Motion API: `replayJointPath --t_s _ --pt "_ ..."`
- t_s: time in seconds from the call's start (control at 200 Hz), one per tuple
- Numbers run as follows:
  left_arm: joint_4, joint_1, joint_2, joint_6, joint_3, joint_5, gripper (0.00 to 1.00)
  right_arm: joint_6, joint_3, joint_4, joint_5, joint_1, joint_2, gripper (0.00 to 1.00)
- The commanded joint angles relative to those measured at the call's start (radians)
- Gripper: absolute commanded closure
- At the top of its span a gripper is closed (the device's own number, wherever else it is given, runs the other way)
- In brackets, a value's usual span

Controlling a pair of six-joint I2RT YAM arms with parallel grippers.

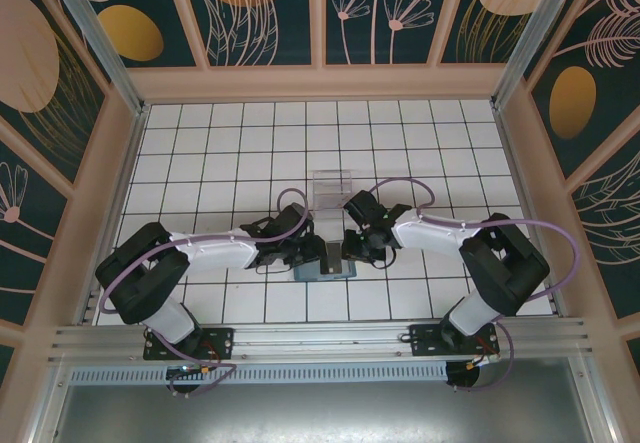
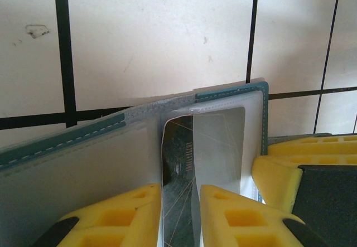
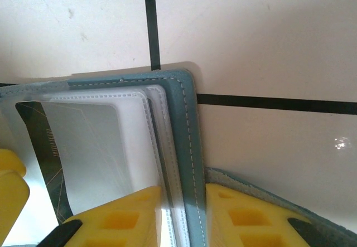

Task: Take the credit cards out of the card holder

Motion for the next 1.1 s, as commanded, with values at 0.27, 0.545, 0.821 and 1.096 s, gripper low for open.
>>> replayJointPath --t_s 0.27,0.545,0.821,1.096 --pt "0.072 0.008 0.016 -0.010 -0.034 0.071 0.71 0.011 -0.004 -0.038 0.020 0.007 0.017 0.76" --pt "0.051 0.007 0.040 -0.010 -0.028 0.068 0.70 0.013 -0.013 -0.038 0.021 0.007 0.007 0.76" --pt "0.129 0.007 0.066 -0.024 -0.041 0.139 0.72 0.012 -0.009 -0.036 0.018 0.007 0.009 0.76" --pt "0.136 0.007 0.054 -0.035 -0.060 0.123 0.80 0.013 -0.007 -0.039 0.018 0.007 0.009 0.76"
